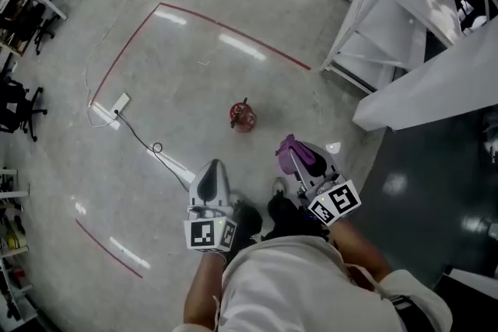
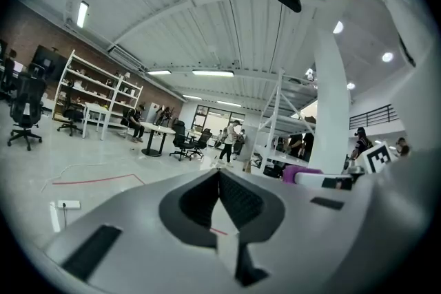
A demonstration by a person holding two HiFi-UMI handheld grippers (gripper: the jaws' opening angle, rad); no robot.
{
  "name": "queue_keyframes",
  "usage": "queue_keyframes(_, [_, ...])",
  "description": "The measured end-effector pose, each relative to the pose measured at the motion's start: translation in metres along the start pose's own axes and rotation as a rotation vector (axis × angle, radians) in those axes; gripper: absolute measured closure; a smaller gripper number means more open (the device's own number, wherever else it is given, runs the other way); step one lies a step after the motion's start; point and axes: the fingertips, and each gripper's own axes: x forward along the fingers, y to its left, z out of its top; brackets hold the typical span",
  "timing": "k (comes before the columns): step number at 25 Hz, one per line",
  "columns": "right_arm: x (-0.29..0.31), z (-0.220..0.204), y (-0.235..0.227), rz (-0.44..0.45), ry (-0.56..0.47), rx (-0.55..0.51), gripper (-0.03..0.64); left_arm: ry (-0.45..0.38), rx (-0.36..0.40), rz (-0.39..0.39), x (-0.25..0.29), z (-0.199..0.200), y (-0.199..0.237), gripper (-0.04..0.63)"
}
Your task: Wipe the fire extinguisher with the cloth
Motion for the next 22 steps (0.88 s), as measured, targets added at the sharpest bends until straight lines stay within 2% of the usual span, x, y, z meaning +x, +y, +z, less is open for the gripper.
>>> queue_keyframes(10, [0.046,-0.043,-0.028,0.021,0.070,-0.065,0.549,0.018,0.011,-0.036,0.035,-0.019,0.024,0.591])
queue_keyframes(18, [0.094,-0.106,-0.056,0.027,0.112,-0.081,0.549,0.038,0.005,-0.056,0.068,-0.066,0.056,0.591])
queue_keyframes(22, [0.124,-0.137,-0.076,0.038,0.131,-0.083,0.549,0.050,-0.006,-0.027,0.086,-0.093,0.071,0.591])
